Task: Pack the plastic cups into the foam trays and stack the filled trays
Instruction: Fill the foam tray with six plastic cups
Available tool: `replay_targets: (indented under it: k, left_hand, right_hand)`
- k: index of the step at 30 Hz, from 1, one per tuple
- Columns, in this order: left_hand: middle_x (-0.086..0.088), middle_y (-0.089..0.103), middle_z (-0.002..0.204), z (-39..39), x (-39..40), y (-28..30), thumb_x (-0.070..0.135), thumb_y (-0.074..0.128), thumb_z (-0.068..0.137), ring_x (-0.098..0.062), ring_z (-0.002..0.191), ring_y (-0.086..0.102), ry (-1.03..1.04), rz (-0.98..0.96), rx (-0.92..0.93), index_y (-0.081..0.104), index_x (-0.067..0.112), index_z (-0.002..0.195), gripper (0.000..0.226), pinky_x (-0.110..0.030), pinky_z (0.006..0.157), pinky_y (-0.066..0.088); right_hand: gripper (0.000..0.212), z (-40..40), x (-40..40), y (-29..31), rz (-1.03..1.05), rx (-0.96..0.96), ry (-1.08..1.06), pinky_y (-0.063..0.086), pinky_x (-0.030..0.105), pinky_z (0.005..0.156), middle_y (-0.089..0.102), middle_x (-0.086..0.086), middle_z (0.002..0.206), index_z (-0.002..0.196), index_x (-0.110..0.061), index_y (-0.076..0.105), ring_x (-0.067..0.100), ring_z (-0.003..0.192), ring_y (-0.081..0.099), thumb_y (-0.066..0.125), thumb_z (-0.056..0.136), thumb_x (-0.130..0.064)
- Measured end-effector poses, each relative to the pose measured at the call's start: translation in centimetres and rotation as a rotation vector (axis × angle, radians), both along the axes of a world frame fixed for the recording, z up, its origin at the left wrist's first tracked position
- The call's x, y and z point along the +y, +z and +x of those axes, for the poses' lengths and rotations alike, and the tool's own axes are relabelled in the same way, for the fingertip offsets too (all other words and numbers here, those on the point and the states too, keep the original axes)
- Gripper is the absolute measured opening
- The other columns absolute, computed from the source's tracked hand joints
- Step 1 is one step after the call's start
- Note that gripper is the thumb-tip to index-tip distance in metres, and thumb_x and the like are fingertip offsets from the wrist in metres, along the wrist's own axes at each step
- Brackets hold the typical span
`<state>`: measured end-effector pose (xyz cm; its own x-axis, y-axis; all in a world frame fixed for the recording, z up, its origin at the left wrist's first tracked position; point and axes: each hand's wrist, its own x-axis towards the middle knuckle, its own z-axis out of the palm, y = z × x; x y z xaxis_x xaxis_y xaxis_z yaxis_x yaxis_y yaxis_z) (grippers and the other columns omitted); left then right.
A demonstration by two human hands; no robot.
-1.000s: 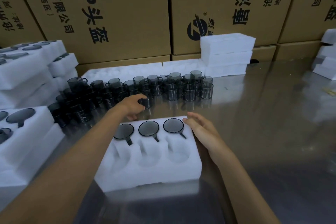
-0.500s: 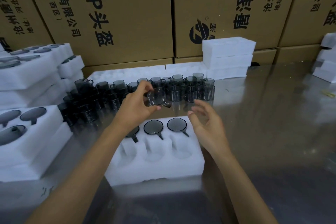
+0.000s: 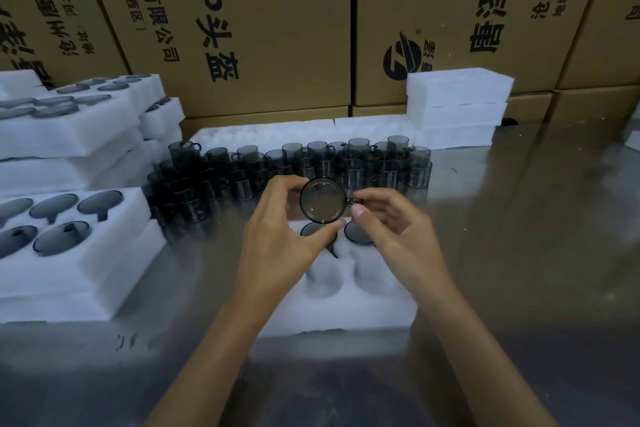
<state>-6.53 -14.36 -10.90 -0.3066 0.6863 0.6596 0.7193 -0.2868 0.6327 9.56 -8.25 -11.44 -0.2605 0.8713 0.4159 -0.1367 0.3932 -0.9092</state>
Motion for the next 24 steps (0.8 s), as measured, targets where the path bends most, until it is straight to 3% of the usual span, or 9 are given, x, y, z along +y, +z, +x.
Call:
replay_targets:
  k: [4,7,11,14,17,19,21,24]
  left_hand:
    - [0.031,0.053,0.113,-0.8,-0.5,0.0,0.046,0.088,0.066,0.006,0.104,0.057,-0.061,-0.083,-0.004,0.044,0.049,0.124,0.073,-0.013,0.076,0.048]
    - [0.031,0.047,0.113,-1.4,-0.8,0.0,0.035,0.088,0.07,0.002,0.102,0.06,-0.22,-0.23,-0.043,0.042,0.049,0.138,0.084,-0.017,0.083,0.053]
    - [0.02,0.048,0.114,-2.3,-1.2,0.8,0.019,0.088,0.071,-0.003,0.101,0.061,-0.308,-0.274,0.013,0.057,0.042,0.119,0.062,-0.024,0.081,0.057]
    - [0.02,0.053,0.108,-3.3,-1.8,1.7,0.034,0.09,0.065,-0.004,0.093,0.063,-0.262,-0.26,0.031,0.057,0.042,0.106,0.054,-0.025,0.073,0.058]
    - [0.012,0.063,0.101,-4.1,-2.5,2.6,0.054,0.086,0.055,-0.01,0.076,0.066,-0.204,-0.281,-0.077,0.055,0.038,0.095,0.053,-0.039,0.066,0.059]
    - [0.01,0.066,0.097,-4.9,-2.8,3.1,0.055,0.087,0.051,-0.017,0.072,0.066,-0.203,-0.393,-0.1,0.054,0.037,0.094,0.057,-0.044,0.066,0.058]
    - [0.011,0.064,0.107,-6.0,-3.3,3.4,0.038,0.095,0.055,-0.026,0.079,0.07,-0.317,-0.536,-0.194,0.056,0.034,0.107,0.065,-0.048,0.07,0.061]
    - [0.004,0.062,0.121,-8.0,-4.5,3.7,0.024,0.094,0.062,-0.03,0.085,0.074,-0.412,-0.731,-0.294,0.057,0.03,0.125,0.073,-0.045,0.077,0.062]
  right_hand:
    - [0.014,-0.2,-0.4,0.2,0.009,-0.018,0.001,0.053,0.019,0.081,0.074,-0.002,0.096,0.1,-0.015,0.071,0.009,0.086,0.068,0.07,0.091,-0.005]
    - [0.018,-0.3,-0.7,0.4,-0.041,0.017,-0.017,0.059,0.03,0.083,0.074,0.004,0.097,0.102,-0.016,0.072,0.019,0.089,0.07,0.068,0.092,-0.002]
    - [0.022,-1.2,-1.7,0.6,-0.056,-0.013,-0.079,0.058,0.041,0.09,0.072,0.004,0.101,0.11,-0.019,0.069,0.015,0.091,0.069,0.067,0.093,-0.005]
    - [0.034,-2.1,-2.7,0.5,-0.056,-0.035,-0.021,0.056,0.029,0.09,0.07,-0.003,0.113,0.122,-0.028,0.06,0.005,0.101,0.067,0.07,0.092,-0.016]
    - [0.042,-3.5,-3.6,0.1,-0.087,-0.076,0.117,0.053,0.017,0.086,0.064,-0.012,0.127,0.127,-0.031,0.055,-0.002,0.116,0.061,0.073,0.09,-0.024]
    - [0.033,-4.6,-3.9,-0.1,-0.082,-0.135,0.111,0.055,0.025,0.089,0.067,-0.006,0.122,0.121,-0.03,0.06,0.007,0.108,0.066,0.072,0.091,-0.023]
    - [0.023,-5.6,-4.1,0.0,-0.058,-0.183,0.081,0.055,0.035,0.093,0.071,-0.008,0.11,0.109,-0.035,0.065,0.013,0.1,0.069,0.069,0.093,-0.019]
    - [0.029,-6.9,-4.5,0.1,-0.015,-0.222,0.108,0.055,0.041,0.091,0.075,-0.012,0.097,0.096,-0.044,0.068,0.012,0.094,0.07,0.067,0.094,-0.016]
